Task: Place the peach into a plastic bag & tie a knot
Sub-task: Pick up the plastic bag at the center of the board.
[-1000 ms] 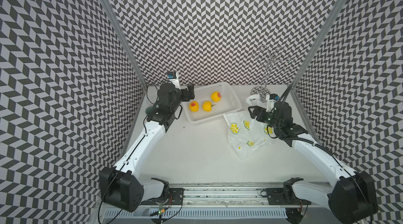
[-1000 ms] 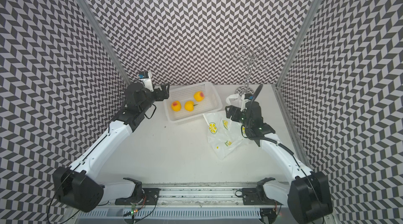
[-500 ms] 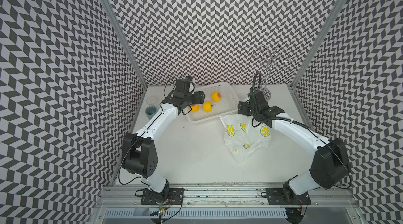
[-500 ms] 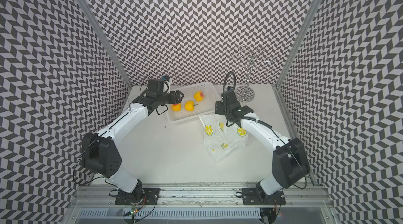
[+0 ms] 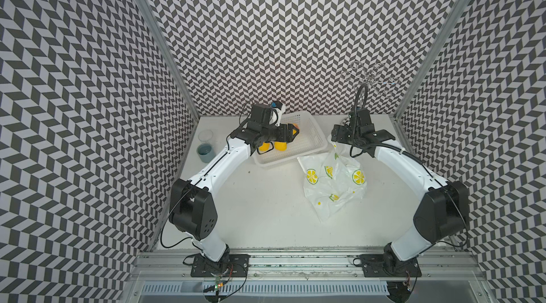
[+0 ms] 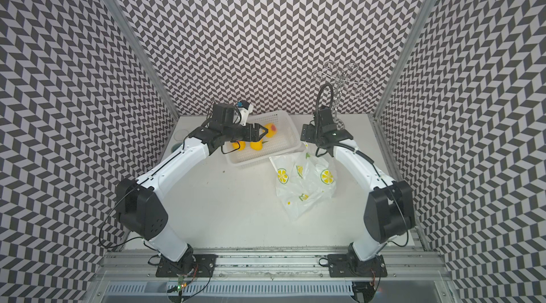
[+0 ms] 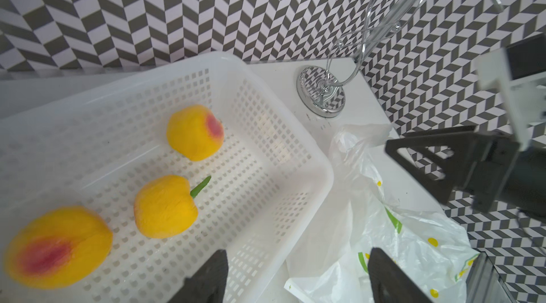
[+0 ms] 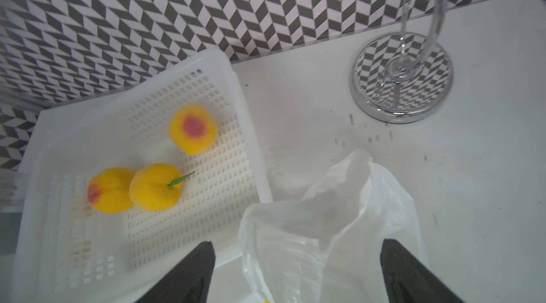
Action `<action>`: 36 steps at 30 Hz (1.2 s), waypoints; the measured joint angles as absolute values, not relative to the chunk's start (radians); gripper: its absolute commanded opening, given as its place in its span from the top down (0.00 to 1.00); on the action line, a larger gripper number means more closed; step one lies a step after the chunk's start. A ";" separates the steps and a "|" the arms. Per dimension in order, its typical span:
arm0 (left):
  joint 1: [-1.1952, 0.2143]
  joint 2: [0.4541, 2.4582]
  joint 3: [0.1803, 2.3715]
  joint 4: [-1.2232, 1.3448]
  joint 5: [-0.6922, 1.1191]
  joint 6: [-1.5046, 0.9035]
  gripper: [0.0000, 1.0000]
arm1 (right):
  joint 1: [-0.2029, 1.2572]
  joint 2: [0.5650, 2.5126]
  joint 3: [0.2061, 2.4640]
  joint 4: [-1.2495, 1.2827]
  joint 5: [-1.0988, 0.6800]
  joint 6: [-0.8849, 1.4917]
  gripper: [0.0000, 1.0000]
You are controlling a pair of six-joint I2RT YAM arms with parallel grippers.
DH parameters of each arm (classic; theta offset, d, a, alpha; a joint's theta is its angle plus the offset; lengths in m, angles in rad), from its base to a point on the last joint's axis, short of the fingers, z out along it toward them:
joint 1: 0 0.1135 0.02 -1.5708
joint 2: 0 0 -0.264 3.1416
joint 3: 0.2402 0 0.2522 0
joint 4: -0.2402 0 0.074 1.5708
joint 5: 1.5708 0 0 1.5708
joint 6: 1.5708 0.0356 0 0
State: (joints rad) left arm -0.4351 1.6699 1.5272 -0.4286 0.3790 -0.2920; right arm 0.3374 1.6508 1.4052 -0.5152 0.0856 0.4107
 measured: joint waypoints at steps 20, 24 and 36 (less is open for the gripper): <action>-0.346 1.579 1.688 -0.646 0.502 -0.306 0.14 | 0.384 1.504 1.496 -0.436 -0.244 0.255 0.97; -0.293 1.490 1.677 -0.605 0.656 -0.410 0.08 | 0.479 1.389 1.513 -0.426 -0.347 0.157 0.92; -0.312 1.351 1.238 -0.385 0.999 -0.624 0.10 | 0.718 1.336 1.110 -0.378 -0.472 0.041 0.88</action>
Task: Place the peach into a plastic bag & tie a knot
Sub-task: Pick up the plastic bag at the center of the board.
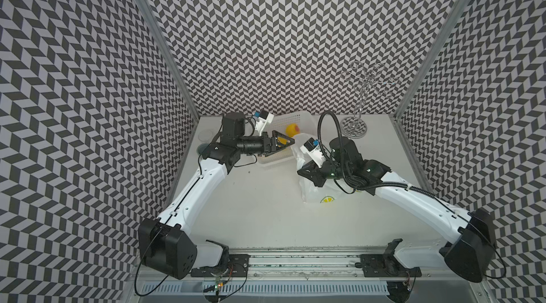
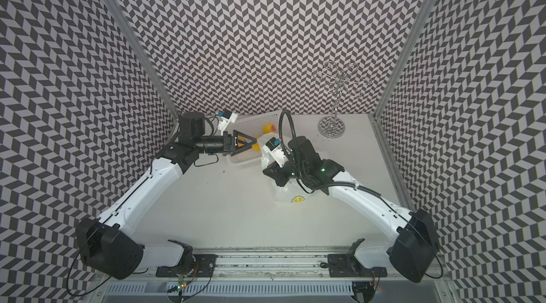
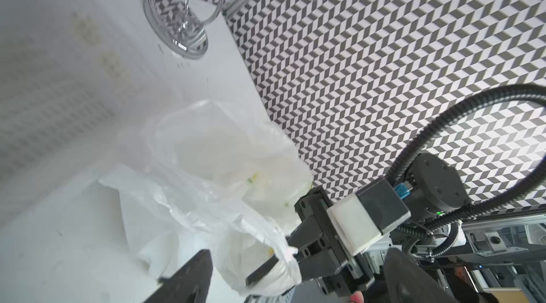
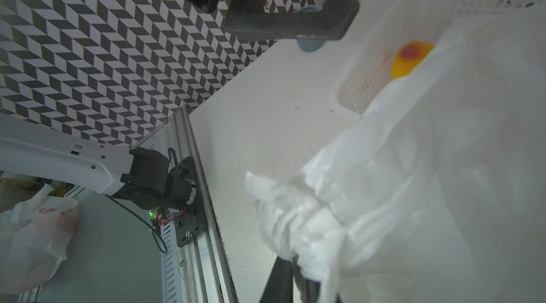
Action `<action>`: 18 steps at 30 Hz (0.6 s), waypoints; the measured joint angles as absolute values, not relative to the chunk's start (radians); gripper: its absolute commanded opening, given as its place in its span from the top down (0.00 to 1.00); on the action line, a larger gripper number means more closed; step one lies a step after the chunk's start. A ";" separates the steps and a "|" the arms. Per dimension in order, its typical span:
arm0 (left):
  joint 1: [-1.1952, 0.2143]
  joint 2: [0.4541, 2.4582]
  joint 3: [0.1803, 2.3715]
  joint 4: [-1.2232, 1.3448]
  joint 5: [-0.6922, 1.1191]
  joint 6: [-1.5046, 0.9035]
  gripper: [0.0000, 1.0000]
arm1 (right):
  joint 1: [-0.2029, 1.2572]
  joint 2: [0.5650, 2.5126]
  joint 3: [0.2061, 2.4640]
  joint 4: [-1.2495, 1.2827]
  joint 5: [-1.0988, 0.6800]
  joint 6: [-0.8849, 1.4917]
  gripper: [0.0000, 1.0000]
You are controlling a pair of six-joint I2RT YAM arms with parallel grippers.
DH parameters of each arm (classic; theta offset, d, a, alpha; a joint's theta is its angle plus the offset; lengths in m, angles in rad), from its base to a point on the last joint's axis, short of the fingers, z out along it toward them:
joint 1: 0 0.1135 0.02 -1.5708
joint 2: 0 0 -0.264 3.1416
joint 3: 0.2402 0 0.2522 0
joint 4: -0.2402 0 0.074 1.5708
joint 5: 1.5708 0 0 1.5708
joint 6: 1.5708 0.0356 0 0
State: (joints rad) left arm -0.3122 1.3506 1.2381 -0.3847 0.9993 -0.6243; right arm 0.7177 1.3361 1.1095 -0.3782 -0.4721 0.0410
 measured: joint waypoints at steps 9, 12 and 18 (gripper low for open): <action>-0.374 1.328 1.197 -0.447 0.988 -0.566 0.14 | 0.733 1.336 1.110 -0.327 -0.491 0.042 0.84; -0.411 1.318 1.145 -0.369 1.012 -0.614 0.20 | 0.746 1.336 1.110 -0.303 -0.495 0.048 0.83; -0.429 1.349 1.052 -0.252 1.045 -0.692 0.55 | 0.759 1.336 1.111 -0.287 -0.537 0.082 0.71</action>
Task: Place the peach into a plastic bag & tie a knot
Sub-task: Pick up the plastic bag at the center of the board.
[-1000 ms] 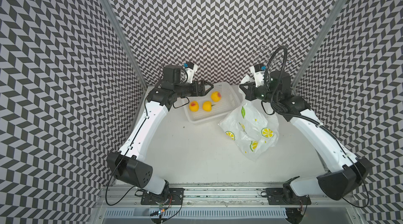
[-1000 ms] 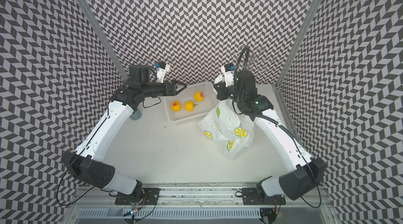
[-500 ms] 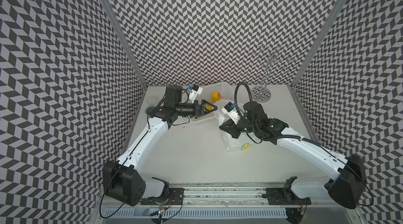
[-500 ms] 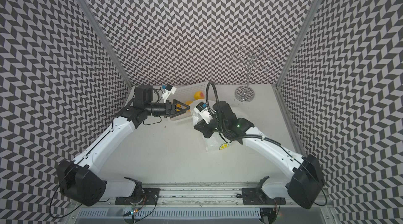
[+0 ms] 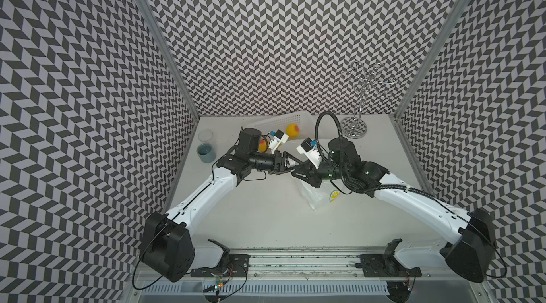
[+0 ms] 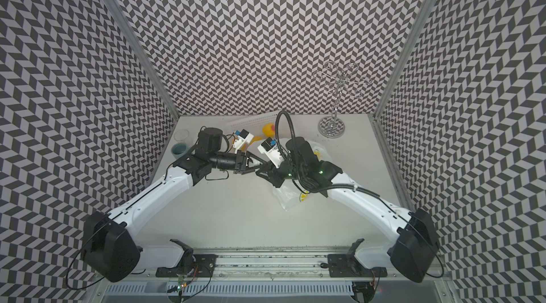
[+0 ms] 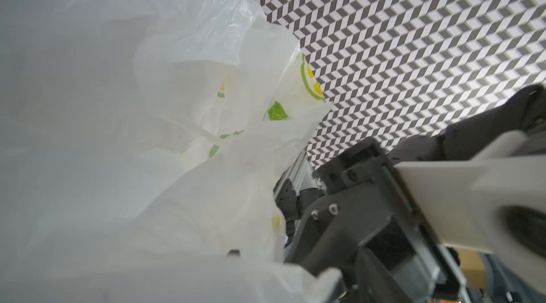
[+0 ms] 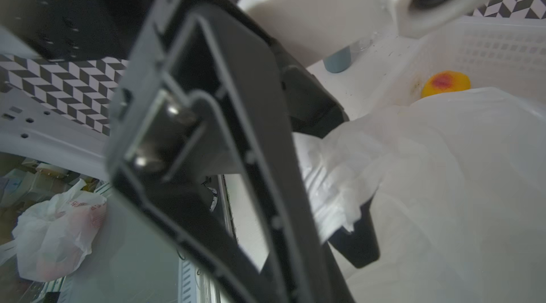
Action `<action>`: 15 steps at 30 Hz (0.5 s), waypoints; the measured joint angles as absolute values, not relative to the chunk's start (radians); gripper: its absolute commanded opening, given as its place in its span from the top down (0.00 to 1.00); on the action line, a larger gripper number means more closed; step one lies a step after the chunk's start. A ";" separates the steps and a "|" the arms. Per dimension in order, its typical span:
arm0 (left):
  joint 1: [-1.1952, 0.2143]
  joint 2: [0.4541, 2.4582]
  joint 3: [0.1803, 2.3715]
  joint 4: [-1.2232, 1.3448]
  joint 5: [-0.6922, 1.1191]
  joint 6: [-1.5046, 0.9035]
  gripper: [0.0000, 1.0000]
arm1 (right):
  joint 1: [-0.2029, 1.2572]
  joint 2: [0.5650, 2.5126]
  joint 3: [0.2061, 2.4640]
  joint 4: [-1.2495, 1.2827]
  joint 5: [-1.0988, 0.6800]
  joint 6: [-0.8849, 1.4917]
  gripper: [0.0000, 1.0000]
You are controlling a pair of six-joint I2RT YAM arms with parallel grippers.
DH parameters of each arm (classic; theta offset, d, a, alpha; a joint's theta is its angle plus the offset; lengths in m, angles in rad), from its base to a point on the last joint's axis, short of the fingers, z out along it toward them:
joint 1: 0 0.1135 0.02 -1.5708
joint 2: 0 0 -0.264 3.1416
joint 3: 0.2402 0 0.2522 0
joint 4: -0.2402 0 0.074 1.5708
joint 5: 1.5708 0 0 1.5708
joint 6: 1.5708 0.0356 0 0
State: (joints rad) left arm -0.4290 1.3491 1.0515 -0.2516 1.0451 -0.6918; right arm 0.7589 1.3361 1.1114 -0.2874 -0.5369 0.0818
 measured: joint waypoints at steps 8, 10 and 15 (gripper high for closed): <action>-0.264 1.329 1.058 -0.265 0.999 -0.640 1.00 | 0.716 1.274 1.132 -0.286 -0.698 0.170 0.46; -0.276 1.322 1.041 -0.280 0.997 -0.606 1.00 | 0.652 1.254 1.171 -0.258 -0.723 0.227 0.44; -0.402 1.307 0.953 -0.328 1.019 -0.537 1.00 | 0.500 1.334 1.415 -0.252 -0.548 0.338 0.42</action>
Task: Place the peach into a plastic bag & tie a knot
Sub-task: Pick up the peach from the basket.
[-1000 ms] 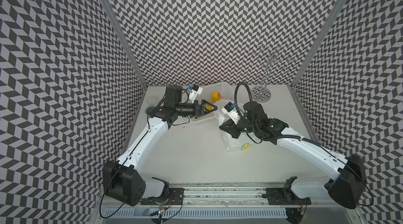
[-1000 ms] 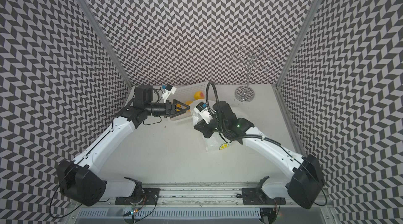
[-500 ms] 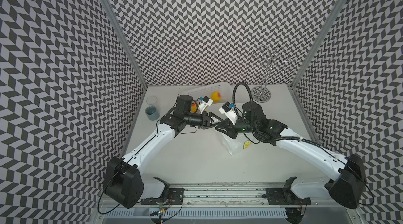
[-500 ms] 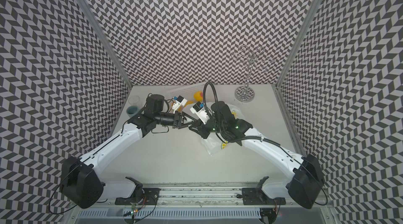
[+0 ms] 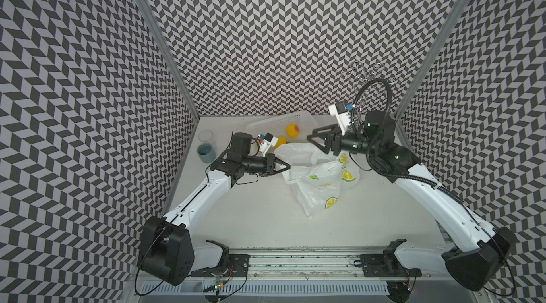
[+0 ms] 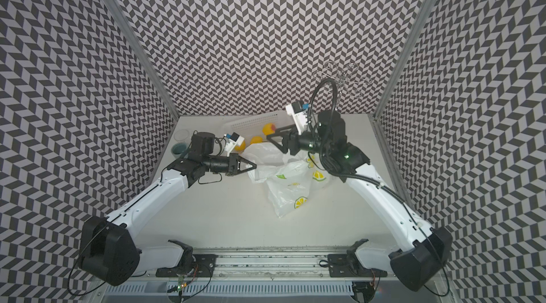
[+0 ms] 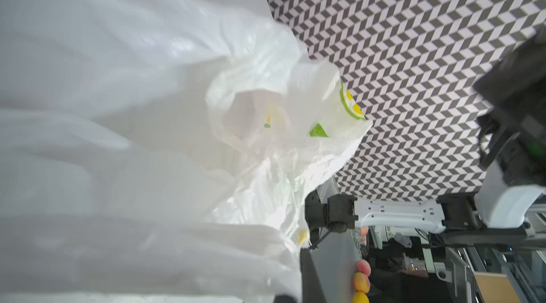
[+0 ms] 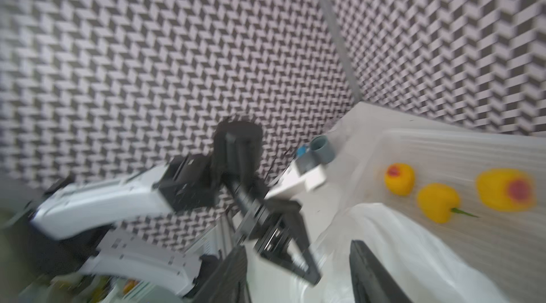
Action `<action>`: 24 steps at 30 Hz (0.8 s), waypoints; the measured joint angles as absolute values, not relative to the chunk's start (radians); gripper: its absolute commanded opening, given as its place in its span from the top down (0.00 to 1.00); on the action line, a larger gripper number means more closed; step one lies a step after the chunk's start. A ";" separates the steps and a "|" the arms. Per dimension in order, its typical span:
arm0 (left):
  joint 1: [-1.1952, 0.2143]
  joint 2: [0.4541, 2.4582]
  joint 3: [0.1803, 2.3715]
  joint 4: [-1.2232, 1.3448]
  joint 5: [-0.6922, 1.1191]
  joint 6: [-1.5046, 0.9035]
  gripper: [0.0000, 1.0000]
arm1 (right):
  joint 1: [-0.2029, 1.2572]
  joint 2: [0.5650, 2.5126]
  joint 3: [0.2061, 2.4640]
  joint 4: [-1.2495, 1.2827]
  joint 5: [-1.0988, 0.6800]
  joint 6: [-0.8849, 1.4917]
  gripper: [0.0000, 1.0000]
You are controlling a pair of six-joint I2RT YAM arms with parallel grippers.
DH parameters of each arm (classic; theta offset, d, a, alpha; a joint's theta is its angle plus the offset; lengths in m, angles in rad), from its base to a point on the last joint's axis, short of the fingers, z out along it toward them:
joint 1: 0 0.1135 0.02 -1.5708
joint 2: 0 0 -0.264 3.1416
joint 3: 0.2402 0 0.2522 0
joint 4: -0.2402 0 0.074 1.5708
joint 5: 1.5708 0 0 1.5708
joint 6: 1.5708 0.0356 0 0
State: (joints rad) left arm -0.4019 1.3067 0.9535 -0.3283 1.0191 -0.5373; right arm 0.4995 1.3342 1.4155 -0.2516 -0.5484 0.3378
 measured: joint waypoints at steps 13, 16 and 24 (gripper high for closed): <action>-0.479 1.329 0.830 -0.399 1.041 -0.470 1.00 | 0.546 2.049 1.870 -0.527 -0.048 0.289 0.29; -0.414 1.338 0.828 -0.403 1.034 -0.472 1.00 | 0.564 2.172 1.975 -0.585 0.031 0.289 0.23; -0.323 1.338 0.839 -0.387 1.008 -0.498 1.00 | 0.567 2.370 2.227 -0.620 0.131 0.299 0.09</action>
